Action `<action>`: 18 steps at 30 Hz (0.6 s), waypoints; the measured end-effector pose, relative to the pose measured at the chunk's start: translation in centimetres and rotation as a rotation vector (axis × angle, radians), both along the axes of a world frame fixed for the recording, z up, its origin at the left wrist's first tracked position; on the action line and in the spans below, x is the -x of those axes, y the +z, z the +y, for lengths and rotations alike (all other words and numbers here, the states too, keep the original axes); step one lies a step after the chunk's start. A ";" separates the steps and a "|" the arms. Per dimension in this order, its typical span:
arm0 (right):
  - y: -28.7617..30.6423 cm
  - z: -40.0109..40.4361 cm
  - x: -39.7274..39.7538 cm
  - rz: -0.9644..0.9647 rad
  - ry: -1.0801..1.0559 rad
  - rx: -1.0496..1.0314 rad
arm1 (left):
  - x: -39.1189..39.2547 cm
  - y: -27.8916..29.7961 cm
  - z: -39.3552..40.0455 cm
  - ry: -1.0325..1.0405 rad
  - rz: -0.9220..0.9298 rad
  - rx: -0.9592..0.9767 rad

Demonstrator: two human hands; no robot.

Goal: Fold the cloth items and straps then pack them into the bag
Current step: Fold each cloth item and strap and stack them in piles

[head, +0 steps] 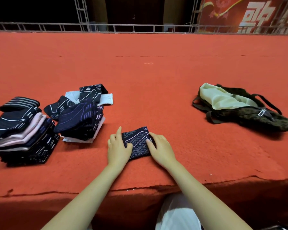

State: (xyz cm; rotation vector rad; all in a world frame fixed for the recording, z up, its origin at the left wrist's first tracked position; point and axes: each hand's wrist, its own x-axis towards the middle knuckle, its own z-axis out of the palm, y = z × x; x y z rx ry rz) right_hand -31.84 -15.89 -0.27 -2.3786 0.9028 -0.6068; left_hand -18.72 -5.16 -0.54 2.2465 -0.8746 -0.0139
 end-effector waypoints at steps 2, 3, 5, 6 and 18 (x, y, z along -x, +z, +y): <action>0.3 -0.1 -0.1 -0.057 -0.050 -0.102 | -0.3 0.0 0.1 0.007 0.039 0.036; 0.4 -0.1 -0.3 -0.075 -0.069 -0.149 | -0.6 0.0 0.2 0.001 0.059 0.049; 1.0 0.0 -0.8 -0.092 -0.096 -0.226 | -1.0 -0.2 0.3 -0.024 0.086 0.078; 1.4 0.1 -1.2 -0.106 -0.106 -0.279 | -1.2 -0.2 0.4 -0.034 0.099 0.086; 8.3 3.2 -4.9 -0.301 0.076 -0.907 | -2.6 2.3 0.9 -0.122 0.507 0.146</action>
